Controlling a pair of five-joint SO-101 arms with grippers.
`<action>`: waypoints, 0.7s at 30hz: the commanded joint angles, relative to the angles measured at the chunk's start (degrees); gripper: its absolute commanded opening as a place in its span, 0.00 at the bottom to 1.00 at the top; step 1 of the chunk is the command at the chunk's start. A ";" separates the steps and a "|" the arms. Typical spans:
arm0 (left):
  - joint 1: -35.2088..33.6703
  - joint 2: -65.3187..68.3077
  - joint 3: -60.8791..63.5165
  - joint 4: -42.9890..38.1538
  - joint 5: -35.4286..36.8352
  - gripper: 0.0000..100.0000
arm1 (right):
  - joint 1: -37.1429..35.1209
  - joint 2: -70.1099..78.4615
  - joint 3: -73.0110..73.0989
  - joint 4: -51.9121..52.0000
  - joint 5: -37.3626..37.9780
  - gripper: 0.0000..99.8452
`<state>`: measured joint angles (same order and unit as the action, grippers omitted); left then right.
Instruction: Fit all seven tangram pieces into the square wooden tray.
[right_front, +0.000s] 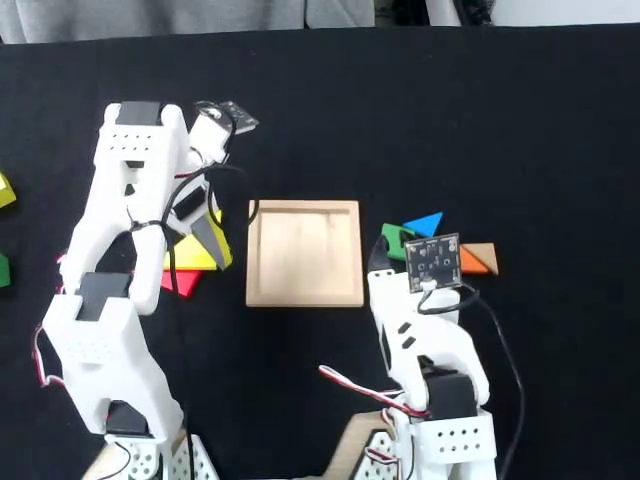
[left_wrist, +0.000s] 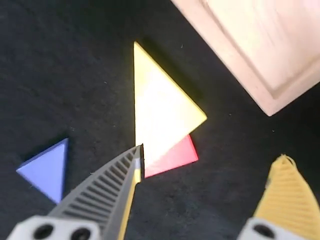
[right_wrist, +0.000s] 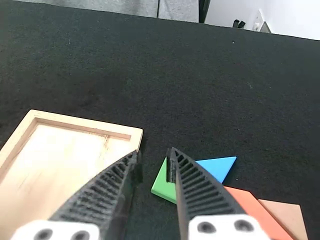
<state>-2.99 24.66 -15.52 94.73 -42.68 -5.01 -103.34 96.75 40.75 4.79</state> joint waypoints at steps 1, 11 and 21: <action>-1.54 2.29 -3.12 -2.46 -1.23 0.39 | -0.79 -4.62 -0.22 0.44 0.35 0.10; -1.45 5.98 -4.26 -2.64 -7.56 0.36 | -0.88 -4.62 -0.22 0.44 0.35 0.10; -1.71 4.04 -0.84 -5.19 -3.43 0.35 | -0.88 -4.62 -0.22 0.26 0.44 0.10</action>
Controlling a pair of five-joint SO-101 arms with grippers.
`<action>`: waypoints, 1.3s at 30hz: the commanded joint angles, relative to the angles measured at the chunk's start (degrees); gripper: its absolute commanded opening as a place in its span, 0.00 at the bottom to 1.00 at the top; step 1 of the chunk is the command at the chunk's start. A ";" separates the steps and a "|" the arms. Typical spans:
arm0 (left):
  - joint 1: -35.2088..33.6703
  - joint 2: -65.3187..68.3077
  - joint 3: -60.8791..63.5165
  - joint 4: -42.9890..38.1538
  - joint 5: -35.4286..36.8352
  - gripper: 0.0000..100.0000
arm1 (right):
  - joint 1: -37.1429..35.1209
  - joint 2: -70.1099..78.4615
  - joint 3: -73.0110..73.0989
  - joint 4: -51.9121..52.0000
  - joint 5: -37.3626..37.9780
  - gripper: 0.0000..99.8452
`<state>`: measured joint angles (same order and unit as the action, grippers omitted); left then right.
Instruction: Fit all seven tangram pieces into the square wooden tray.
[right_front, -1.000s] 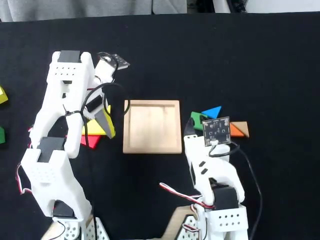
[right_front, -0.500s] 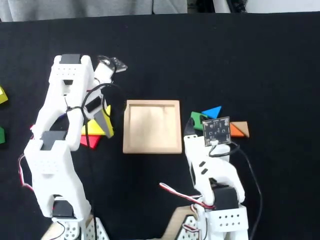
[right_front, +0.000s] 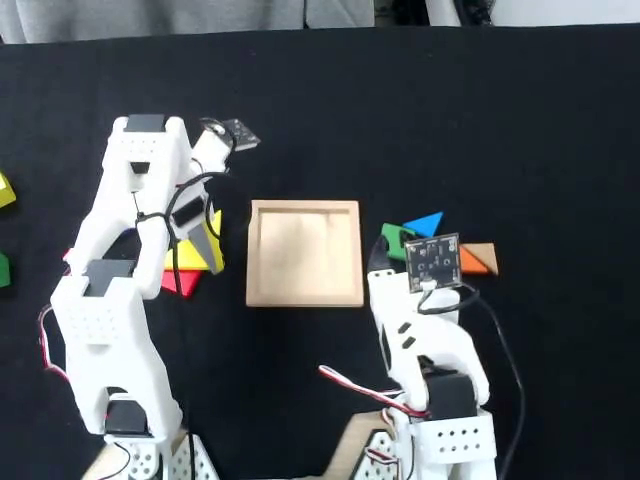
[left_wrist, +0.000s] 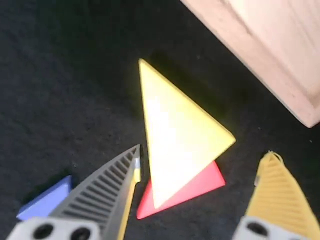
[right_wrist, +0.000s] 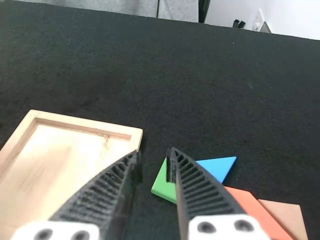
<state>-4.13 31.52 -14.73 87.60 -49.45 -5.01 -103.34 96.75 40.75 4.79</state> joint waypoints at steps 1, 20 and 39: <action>-0.66 -4.04 -3.03 3.96 6.07 0.35 | -0.88 -4.62 -0.22 0.18 0.44 0.10; -0.04 -23.91 3.03 13.01 11.16 0.35 | -0.88 -4.62 -0.22 0.35 0.44 0.10; 0.75 -23.82 6.73 13.19 24.26 0.35 | -0.88 -4.62 -0.22 0.35 0.44 0.10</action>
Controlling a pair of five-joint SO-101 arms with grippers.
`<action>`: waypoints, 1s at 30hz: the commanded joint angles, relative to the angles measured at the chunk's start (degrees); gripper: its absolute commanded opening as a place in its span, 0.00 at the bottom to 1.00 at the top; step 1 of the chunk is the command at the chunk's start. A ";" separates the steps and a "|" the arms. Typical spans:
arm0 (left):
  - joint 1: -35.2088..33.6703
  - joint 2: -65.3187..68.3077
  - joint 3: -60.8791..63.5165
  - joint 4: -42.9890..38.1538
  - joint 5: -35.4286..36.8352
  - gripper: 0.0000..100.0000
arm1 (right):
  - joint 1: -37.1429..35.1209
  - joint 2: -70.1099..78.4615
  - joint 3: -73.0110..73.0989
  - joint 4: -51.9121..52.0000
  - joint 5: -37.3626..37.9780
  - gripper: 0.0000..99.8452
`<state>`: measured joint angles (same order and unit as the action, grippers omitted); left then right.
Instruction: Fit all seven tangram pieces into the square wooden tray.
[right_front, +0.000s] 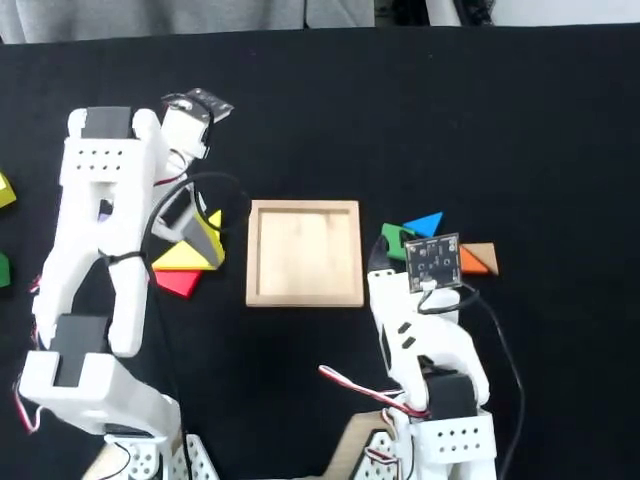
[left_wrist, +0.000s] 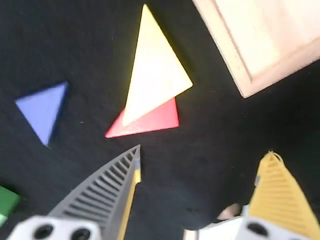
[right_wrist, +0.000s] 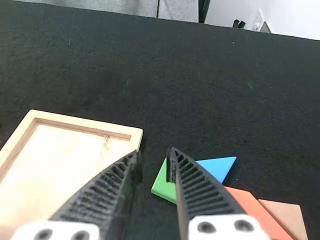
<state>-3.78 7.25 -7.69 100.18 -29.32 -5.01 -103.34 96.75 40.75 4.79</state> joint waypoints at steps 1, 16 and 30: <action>0.40 0.97 -0.31 0.62 4.66 0.35 | -0.88 -4.62 -0.22 0.35 0.44 0.10; 0.92 0.18 -0.40 0.62 5.10 0.35 | -0.79 -4.62 -0.22 0.26 0.44 0.10; 0.92 0.26 0.04 0.53 5.10 0.35 | -0.88 -4.62 -0.22 0.35 2.64 0.10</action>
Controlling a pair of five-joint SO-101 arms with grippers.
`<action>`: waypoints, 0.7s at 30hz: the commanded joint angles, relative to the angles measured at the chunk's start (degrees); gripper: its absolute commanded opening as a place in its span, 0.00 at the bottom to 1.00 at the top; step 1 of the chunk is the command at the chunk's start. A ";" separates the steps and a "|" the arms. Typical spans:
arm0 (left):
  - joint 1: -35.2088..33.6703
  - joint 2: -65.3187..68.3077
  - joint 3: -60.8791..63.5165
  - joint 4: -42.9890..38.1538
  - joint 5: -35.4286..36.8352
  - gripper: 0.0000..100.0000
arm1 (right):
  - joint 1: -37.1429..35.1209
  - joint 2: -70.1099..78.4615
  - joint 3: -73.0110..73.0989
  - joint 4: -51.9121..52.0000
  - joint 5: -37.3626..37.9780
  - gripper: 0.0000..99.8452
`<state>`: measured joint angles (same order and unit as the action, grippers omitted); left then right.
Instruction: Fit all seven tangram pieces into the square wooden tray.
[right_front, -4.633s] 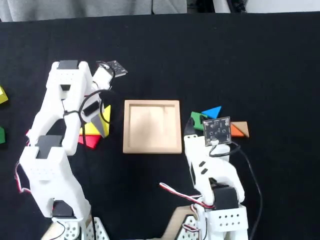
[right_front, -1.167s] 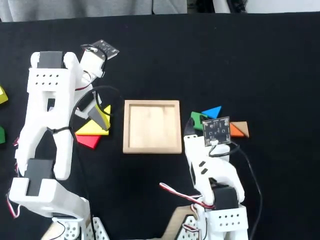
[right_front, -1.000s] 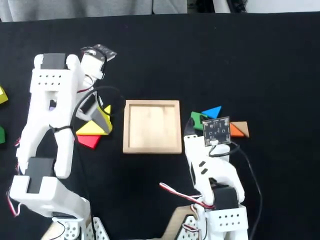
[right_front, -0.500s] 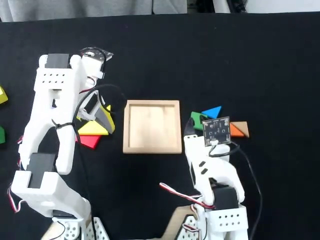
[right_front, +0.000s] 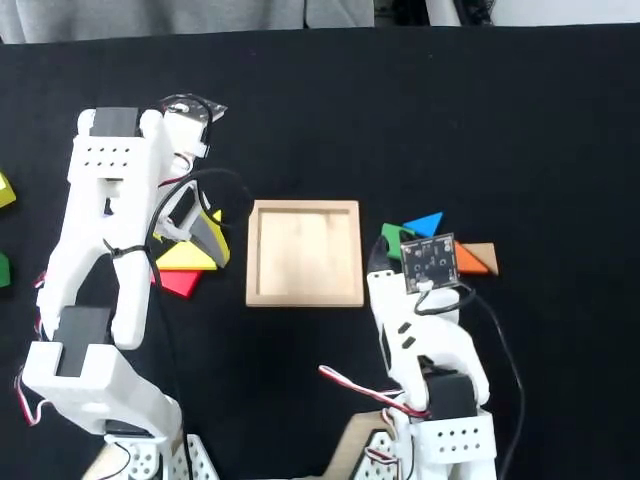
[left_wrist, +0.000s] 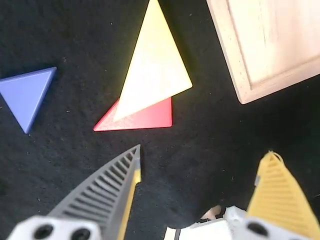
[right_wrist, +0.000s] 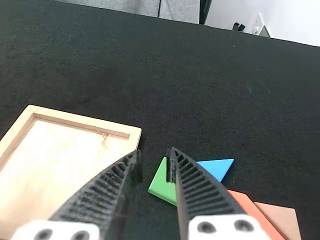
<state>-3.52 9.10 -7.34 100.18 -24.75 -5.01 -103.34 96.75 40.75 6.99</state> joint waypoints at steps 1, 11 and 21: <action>0.66 -1.58 -0.22 0.53 0.53 0.35 | -0.88 -4.62 -0.22 0.35 0.44 0.10; 0.66 -1.58 -0.66 0.53 0.53 0.35 | -0.88 -4.62 -0.22 0.35 0.44 0.10; 0.75 -1.41 -1.45 0.44 0.18 0.12 | -0.88 -4.62 -0.22 0.35 0.44 0.10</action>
<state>-3.52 9.10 -7.34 100.18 -24.75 -5.01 -103.34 96.75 40.75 6.99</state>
